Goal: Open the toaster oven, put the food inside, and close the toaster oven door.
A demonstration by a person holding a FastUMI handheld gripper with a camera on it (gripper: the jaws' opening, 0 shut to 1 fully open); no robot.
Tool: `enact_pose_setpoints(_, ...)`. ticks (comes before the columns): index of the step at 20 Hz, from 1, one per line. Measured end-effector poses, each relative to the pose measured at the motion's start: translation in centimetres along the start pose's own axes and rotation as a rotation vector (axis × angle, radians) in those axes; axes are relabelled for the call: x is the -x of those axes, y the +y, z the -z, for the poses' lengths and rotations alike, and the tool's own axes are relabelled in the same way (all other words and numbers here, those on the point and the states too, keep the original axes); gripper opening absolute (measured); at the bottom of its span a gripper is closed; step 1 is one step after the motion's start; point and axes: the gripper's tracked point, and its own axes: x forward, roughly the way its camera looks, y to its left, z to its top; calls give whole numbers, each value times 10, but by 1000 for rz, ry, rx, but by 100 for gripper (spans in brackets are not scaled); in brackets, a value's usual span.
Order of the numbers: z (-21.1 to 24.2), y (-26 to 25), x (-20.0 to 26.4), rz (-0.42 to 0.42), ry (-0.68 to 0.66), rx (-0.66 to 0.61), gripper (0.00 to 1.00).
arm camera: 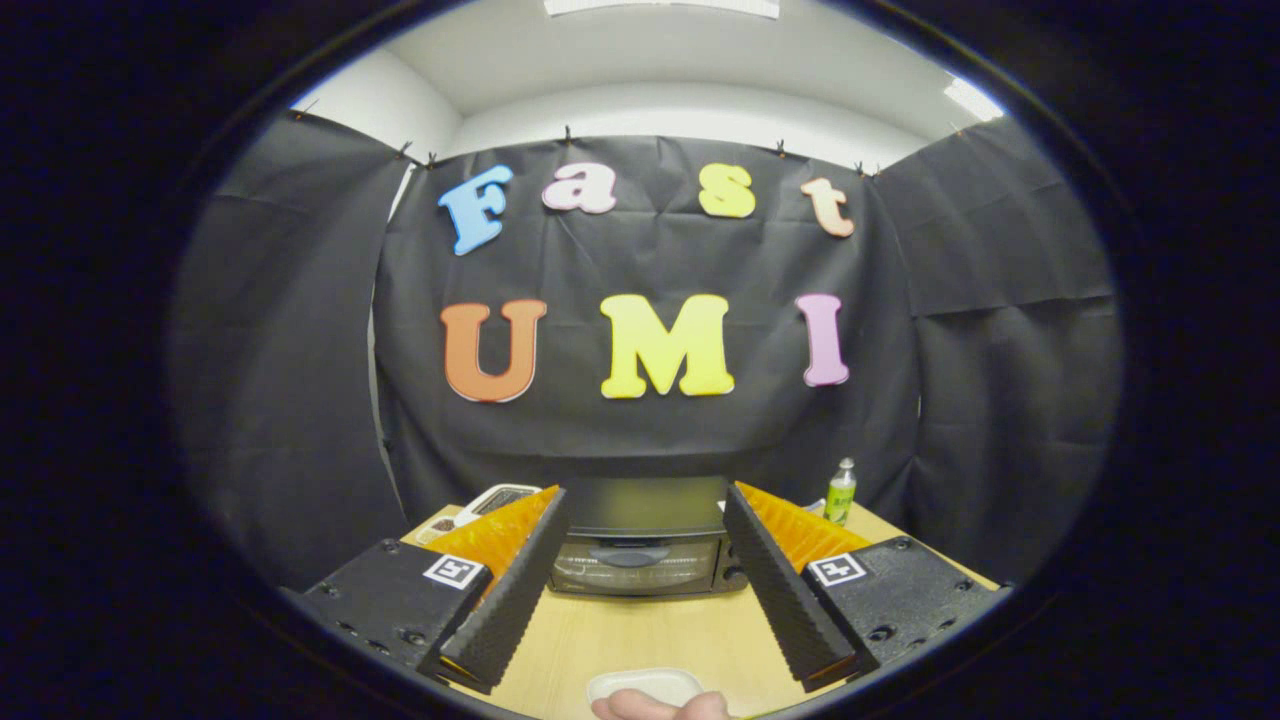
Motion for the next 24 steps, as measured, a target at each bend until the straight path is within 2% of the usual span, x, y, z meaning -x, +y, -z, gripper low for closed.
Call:
enact_pose_setpoints(3,-7,-5,45,32,-11,-27,100)
enact_pose_setpoints(6,-13,9,88,6,-40,-46,100)
enact_pose_setpoints(9,1,25,115,-30,-40,-52,100)
enact_pose_setpoints(12,-2,30,126,-17,-76,-24,100)
enact_pose_setpoints(15,7,41,128,-39,-56,-54,100)
enact_pose_setpoints(18,9,29,126,16,-43,-27,100)
enact_pose_setpoints(24,4,31,133,6,-77,-39,100)
